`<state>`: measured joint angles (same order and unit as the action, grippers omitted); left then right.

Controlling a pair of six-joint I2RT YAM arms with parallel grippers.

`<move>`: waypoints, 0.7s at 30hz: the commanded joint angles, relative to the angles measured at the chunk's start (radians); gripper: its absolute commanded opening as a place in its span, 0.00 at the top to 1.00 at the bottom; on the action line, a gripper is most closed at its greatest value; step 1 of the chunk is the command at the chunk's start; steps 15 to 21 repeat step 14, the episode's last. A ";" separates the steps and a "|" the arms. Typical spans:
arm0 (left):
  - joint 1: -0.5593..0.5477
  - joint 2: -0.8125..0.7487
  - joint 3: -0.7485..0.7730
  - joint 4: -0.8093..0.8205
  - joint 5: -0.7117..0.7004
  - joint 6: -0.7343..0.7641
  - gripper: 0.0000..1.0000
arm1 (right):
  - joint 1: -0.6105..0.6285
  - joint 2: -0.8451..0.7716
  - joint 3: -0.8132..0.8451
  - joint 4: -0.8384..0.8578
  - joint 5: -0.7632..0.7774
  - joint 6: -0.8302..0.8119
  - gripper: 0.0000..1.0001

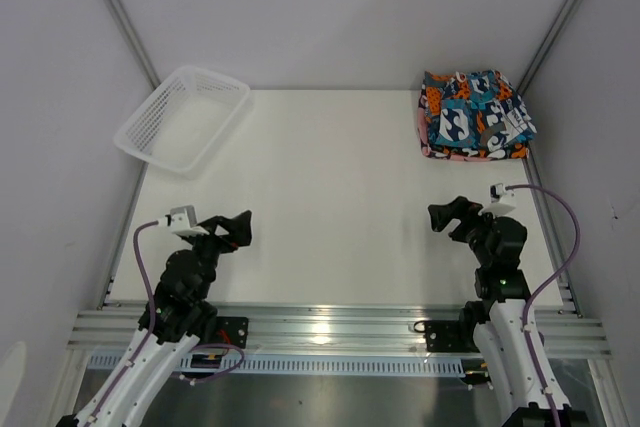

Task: Fold and stack the shorts
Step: Neatly place the folded shorts to the corner

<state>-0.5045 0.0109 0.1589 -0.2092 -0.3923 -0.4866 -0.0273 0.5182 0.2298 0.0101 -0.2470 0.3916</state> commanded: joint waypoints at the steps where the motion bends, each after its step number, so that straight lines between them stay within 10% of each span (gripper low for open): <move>1: -0.002 -0.060 -0.016 -0.006 -0.033 0.034 0.01 | 0.004 -0.009 -0.001 0.090 0.018 0.004 0.00; 21: -0.002 -0.020 -0.022 -0.007 -0.068 0.003 0.01 | 0.004 0.003 0.006 0.085 0.014 0.009 0.01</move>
